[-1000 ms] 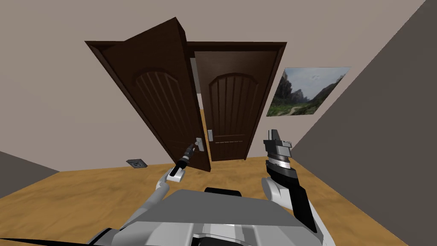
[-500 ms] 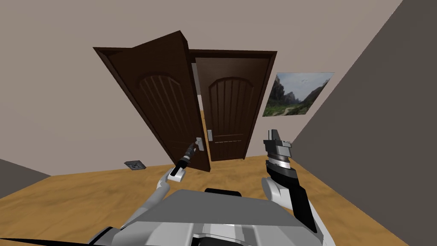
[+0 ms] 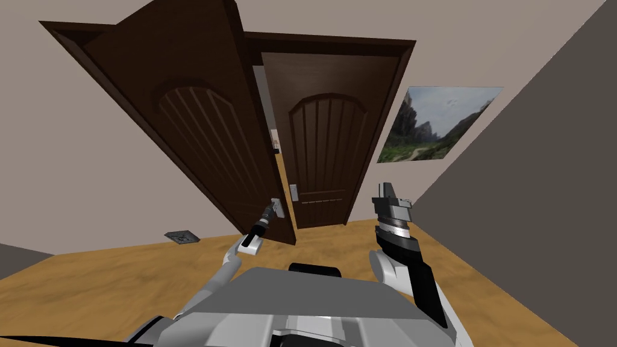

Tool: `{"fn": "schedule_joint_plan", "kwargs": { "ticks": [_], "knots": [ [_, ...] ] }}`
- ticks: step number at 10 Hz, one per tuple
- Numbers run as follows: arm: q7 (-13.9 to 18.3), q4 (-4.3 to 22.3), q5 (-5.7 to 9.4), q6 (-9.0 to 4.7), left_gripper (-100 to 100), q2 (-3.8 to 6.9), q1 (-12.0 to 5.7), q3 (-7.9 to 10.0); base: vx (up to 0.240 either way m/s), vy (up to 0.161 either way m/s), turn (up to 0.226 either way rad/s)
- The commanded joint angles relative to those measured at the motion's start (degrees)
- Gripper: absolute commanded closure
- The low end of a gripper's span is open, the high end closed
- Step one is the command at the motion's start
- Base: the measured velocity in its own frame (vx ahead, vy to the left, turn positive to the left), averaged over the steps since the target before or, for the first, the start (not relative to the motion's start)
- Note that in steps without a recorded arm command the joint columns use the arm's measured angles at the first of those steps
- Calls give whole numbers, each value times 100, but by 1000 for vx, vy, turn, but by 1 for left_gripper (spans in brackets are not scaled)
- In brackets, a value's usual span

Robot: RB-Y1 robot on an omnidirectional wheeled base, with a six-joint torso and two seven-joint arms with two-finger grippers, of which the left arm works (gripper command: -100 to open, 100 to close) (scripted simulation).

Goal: Pull the door open

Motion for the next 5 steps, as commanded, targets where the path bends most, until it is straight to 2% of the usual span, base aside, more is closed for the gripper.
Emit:
{"fn": "schedule_joint_plan", "kwargs": {
  "ticks": [1,5],
  "knots": [
    [1,5,0,3,100,-1,10,-4,-27,-1,-5],
    [1,5,0,3,100,-1,10,-4,-16,0,4]
  ]
}}
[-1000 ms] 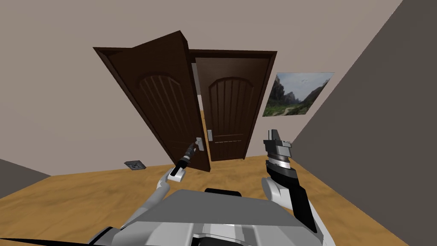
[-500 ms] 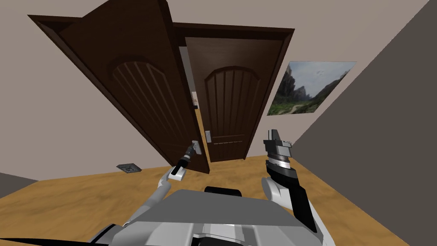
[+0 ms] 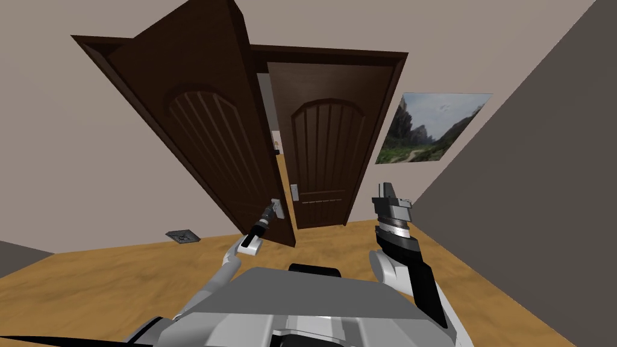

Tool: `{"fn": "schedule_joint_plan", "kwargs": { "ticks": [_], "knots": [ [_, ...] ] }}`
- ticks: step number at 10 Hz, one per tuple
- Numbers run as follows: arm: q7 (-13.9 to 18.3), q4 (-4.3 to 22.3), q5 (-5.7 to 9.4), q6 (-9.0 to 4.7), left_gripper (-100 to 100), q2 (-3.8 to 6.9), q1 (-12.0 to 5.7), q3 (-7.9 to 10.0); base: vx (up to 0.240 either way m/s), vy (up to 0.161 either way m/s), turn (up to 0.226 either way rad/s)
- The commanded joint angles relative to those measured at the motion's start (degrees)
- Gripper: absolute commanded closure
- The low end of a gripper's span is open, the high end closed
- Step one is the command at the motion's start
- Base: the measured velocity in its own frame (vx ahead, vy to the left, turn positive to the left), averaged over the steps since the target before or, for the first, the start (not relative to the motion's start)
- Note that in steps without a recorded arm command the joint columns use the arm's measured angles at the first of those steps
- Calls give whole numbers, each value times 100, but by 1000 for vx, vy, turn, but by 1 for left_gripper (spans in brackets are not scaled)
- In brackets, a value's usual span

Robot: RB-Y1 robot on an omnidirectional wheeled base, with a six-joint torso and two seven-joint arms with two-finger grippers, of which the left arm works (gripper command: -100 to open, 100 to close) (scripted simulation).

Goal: Pull the door open

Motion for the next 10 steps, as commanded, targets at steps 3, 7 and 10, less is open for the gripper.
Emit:
{"fn": "schedule_joint_plan", "kwargs": {
  "ticks": [3,7,10],
  "knots": [
    [213,-144,13,-237,100,288,207,-226,-141,119,-161],
    [464,-314,29,-514,100,626,450,-491,-186,135,-148],
    [676,-458,43,-749,100,913,656,-716,-197,140,-153]
  ]
}}
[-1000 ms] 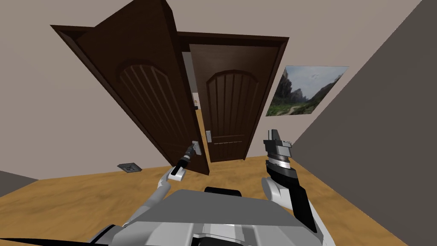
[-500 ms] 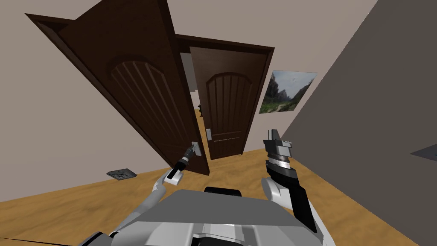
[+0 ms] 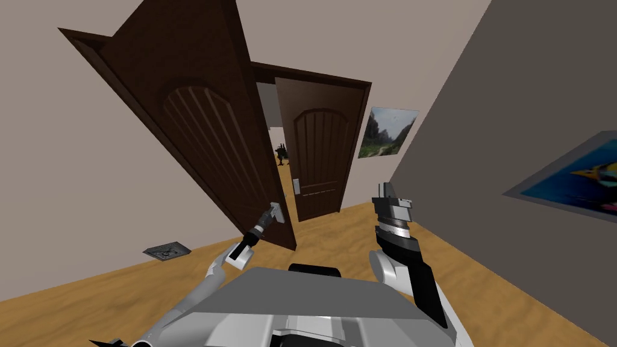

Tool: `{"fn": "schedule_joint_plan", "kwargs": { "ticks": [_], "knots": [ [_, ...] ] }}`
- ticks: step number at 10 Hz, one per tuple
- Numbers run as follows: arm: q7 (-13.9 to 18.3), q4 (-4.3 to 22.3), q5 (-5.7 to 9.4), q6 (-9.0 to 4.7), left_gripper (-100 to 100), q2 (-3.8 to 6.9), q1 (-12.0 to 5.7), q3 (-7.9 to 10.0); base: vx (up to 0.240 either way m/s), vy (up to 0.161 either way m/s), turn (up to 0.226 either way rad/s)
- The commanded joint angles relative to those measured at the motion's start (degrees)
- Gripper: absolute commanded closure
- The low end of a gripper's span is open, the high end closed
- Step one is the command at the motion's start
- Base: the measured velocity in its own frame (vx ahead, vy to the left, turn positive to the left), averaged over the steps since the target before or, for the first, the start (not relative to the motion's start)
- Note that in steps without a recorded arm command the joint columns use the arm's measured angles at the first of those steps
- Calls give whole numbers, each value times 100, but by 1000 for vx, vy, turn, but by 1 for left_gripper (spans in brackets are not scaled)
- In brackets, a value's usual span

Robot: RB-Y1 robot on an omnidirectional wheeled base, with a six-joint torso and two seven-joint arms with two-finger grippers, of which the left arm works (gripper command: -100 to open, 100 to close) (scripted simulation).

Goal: Pull the door open

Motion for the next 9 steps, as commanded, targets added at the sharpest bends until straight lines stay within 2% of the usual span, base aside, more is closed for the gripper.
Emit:
{"fn": "schedule_joint_plan", "kwargs": {
  "ticks": [1,2,6,9],
  "knots": [
    [0,0,0,0,100,0,0,0,-91,55,-52],
    [97,-1,-1,-162,100,131,87,-92,-193,89,-186],
    [291,-2,9,-511,100,437,242,-236,-233,143,-156],
    [418,-4,16,-740,100,637,343,-330,-195,109,-121]
  ]
}}
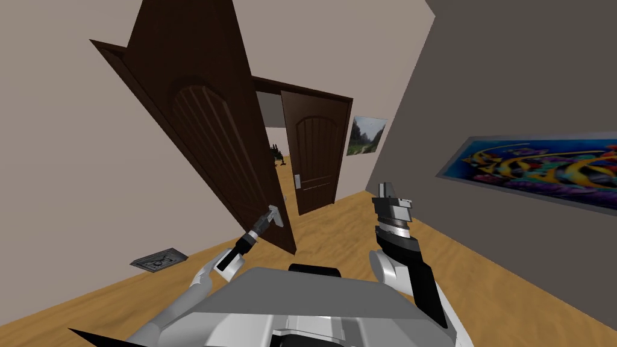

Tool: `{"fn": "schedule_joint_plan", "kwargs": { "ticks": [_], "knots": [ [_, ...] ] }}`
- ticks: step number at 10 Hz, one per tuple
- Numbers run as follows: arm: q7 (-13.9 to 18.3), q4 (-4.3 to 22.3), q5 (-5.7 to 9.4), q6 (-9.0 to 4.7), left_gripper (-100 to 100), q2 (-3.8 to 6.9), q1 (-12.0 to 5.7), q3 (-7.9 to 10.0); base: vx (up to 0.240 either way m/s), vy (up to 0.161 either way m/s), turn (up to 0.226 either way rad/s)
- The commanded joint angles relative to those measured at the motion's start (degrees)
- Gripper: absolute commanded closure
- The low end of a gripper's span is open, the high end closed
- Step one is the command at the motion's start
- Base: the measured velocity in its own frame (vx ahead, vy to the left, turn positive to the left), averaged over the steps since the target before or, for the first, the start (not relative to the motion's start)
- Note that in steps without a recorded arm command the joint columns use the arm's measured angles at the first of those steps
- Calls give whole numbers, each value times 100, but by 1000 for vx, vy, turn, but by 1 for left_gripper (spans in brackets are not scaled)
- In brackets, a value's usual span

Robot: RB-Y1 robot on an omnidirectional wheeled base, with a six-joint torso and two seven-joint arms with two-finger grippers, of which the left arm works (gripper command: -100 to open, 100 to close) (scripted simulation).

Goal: Pull the door open

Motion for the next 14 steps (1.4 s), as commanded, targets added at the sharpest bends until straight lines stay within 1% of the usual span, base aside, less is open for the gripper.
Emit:
{"fn": "schedule_joint_plan", "kwargs": {
  "ticks": [1,2,3,9,11,12,13,14],
  "knots": [
    [0,0,0,0,100,0,0,0,-93,37,-26],
    [64,44,-5,-137,100,90,40,-52,-140,85,-135],
    [80,54,-5,-172,100,114,46,-63,-205,97,-174],
    [290,192,-9,-642,100,429,132,-203,-206,126,-142],
    [336,222,-10,-745,100,498,150,-234,-175,108,-98],
    [317,222,-20,-697,100,463,147,-251,-83,48,-25],
    [360,275,-37,-786,100,505,148,-286,-112,60,-134],
    [372,290,-40,-813,100,517,145,-294,-176,89,-125]
  ]
}}
